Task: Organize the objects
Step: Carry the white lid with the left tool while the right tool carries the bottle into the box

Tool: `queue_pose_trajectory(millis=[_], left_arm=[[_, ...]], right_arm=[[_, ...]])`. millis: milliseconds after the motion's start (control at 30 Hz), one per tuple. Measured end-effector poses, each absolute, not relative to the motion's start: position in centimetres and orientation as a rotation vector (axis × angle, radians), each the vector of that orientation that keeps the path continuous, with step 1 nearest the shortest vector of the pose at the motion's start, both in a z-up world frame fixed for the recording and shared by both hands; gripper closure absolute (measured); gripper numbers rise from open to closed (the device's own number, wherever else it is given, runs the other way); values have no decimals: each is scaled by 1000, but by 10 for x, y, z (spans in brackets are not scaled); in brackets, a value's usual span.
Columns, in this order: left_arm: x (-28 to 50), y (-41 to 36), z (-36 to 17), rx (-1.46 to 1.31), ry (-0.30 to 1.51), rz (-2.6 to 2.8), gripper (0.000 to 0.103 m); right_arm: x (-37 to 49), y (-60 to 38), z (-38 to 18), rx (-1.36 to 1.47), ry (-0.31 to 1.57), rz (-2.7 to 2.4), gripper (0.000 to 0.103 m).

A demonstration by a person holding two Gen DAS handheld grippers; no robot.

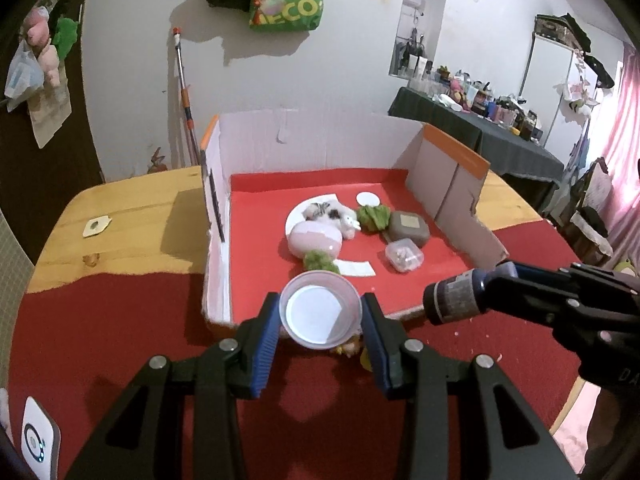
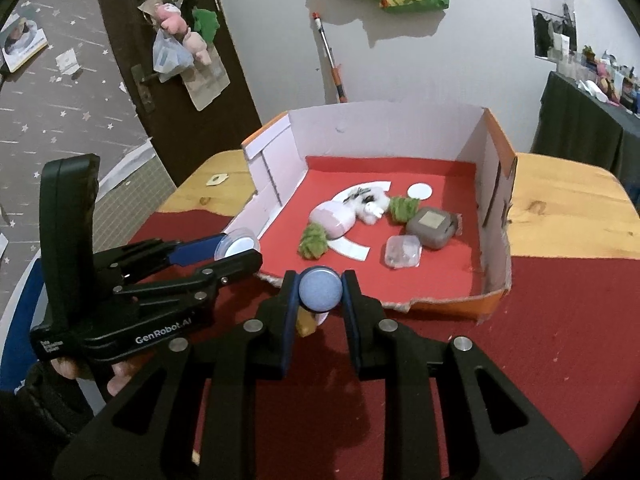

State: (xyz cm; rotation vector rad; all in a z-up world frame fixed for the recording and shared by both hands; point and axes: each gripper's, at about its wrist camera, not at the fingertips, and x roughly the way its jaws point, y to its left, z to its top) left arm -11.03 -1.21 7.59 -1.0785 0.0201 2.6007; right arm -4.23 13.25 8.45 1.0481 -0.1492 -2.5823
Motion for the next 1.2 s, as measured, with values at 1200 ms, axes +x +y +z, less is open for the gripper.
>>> queue_pose_trajectory(millis=[1200], left_arm=[[-154, 7, 46, -1229, 87, 2496, 61]], right_arm=[[-90, 155, 54, 1170, -125, -2624, 83]])
